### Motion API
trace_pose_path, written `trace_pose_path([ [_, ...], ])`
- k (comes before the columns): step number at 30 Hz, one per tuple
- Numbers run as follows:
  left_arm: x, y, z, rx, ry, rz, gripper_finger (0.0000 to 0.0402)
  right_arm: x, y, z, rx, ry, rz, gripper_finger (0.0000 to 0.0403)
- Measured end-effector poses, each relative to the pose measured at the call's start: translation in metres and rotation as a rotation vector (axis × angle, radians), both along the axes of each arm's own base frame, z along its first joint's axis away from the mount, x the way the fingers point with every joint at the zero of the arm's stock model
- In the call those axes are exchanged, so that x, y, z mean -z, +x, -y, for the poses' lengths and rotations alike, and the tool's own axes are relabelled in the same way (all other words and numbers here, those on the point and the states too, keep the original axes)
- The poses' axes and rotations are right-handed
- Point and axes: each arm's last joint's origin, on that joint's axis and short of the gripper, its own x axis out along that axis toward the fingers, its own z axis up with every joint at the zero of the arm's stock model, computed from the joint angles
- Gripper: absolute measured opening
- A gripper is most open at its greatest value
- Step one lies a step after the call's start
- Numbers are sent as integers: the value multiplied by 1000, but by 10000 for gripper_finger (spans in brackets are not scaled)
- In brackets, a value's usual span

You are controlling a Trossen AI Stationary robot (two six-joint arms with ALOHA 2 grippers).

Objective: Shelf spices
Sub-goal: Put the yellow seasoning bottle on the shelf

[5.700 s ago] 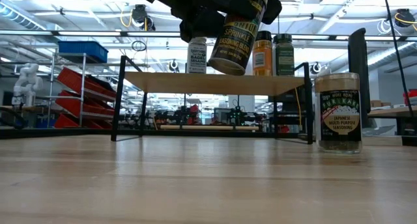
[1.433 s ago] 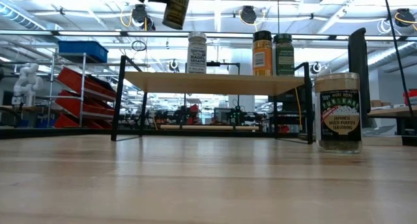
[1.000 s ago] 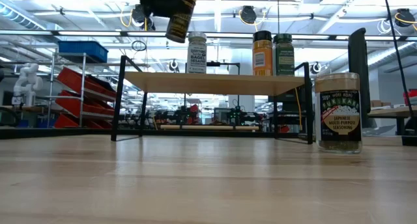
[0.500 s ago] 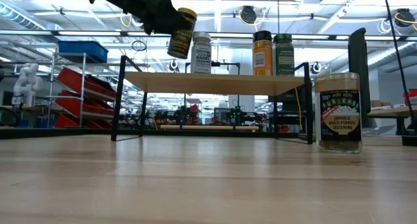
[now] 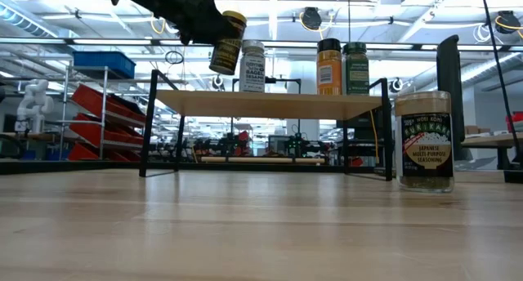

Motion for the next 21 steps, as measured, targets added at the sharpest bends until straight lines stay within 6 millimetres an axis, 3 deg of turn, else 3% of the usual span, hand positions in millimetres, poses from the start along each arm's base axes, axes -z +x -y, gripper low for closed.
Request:
trace_pose_path([
  [5, 1, 0, 0, 0, -1, -3, 213, 0, 0, 0, -1, 1, 0, 341],
  [9, 13, -1, -1, -4, -1, -36, 213, 0, 0, 0, 1, 5, 0, 341],
  [21, 34, -7, -12, 3, -20, 82, 213, 0, 0, 0, 1, 12, -1, 341],
])
